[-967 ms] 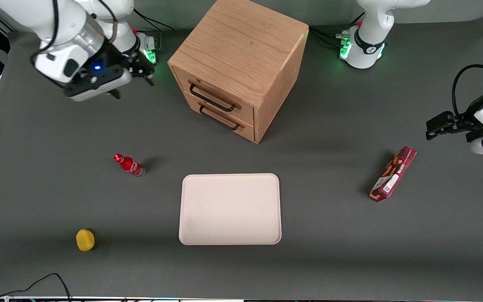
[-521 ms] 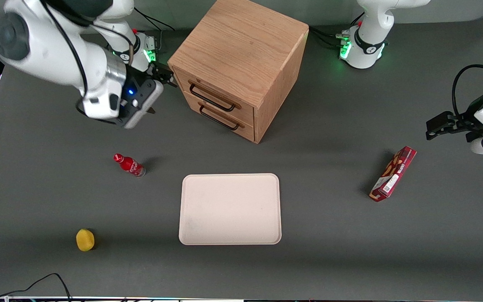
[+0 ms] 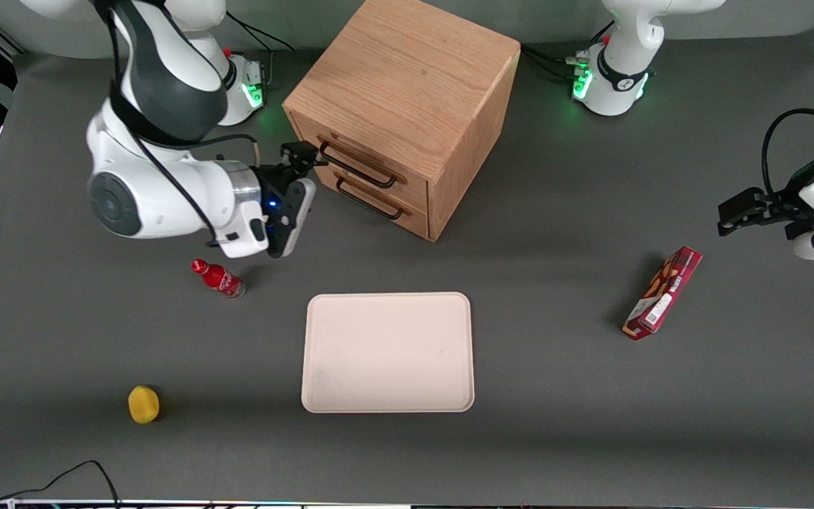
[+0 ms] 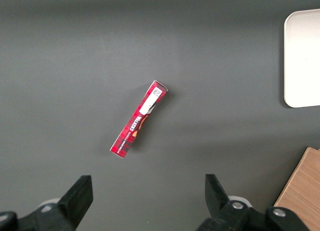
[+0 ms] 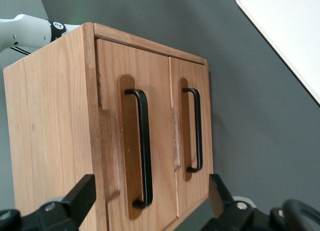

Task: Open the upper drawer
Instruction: 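Move the right gripper to the upper drawer's black handle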

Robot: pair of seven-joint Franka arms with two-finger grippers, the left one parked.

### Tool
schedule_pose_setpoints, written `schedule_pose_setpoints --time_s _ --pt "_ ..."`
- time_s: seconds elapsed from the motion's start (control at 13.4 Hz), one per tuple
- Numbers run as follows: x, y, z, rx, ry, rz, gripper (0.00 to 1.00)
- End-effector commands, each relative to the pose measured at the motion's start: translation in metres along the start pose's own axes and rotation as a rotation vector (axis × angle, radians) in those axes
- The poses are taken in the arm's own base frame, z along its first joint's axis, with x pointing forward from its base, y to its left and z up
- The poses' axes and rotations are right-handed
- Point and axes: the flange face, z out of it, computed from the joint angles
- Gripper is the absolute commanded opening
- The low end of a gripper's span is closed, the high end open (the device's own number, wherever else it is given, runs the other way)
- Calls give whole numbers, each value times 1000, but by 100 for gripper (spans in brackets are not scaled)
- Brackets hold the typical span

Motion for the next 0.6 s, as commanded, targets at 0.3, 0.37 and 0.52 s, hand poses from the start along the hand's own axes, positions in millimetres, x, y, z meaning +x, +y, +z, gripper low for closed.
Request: schedule_pose_setpoints --time_s 0.3,0.37,0.52 --pt "-6 -11 68 -16 -1 11 100" --pt "-7 -8 74 -20 -2 15 100" --pt "-10 -7 82 -34 -1 21 100"
